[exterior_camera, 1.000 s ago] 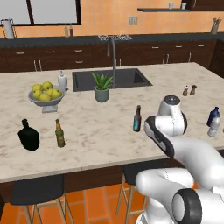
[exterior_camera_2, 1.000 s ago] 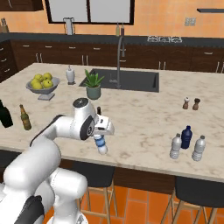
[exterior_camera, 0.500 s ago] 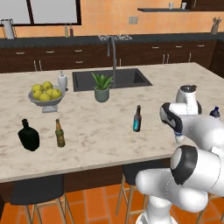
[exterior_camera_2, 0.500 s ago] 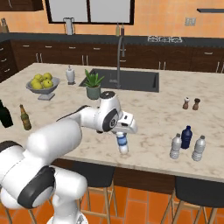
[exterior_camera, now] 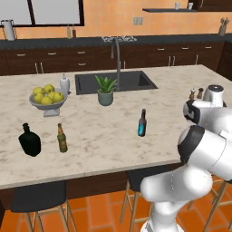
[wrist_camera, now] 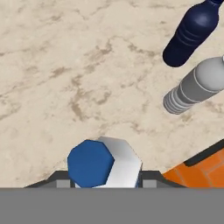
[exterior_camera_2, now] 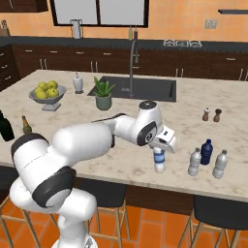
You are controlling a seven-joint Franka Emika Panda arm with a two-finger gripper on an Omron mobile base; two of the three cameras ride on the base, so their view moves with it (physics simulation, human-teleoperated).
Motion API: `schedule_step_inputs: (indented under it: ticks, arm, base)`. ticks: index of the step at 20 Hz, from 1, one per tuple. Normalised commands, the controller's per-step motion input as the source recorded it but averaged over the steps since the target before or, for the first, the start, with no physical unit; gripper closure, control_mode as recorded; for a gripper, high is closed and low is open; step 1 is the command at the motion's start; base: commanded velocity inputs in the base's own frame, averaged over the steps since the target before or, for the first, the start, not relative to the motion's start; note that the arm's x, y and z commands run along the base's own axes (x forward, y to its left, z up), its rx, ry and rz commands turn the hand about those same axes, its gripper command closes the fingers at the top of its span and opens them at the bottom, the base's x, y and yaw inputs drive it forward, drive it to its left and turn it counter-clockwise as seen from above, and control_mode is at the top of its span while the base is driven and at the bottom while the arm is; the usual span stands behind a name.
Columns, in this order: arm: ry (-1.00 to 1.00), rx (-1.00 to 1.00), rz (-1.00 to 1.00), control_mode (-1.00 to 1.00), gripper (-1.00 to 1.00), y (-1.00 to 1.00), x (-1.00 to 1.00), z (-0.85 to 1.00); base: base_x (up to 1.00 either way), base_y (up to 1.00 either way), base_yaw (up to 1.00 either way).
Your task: Move the plastic bottles in the middle to the plastics group, and the glass bottles in the middle to the glass group.
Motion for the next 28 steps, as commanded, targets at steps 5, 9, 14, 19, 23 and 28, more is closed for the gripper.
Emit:
schedule_step_inputs:
  ticks: [5,9,14,19,23,28]
  arm:
    - [-0.05,0.01,-0.47,-1.0,1.0,-0.55,0.27,-0.02]
    - [-0.13,0.1,-0.35,-1.0,1.0,-0.26,0.33,-0.18]
    - [-0.08,0.08,-0.28,-1.0,1.0,-0.32,0.4,-0.22]
    - [-0.01,0.02,-0.22,-1.0,1.0,-0.39,0.36,-0.16]
    - [0.0,0.0,-0.17,-1.0,1.0,-0.35,0.32,-0.14]
    - [0.0,0.02,-0.11,-1.0,1.0,-0.15,0.21,-0.32]
  base:
    - [0.0,0.0,0.0]
    - [0.0,0.0,0.0]
    - [0.0,0.0,0.0]
    - [0.0,0.0,0.0]
    - [0.0,0.0,0.0]
    - [0.0,0.0,0.0]
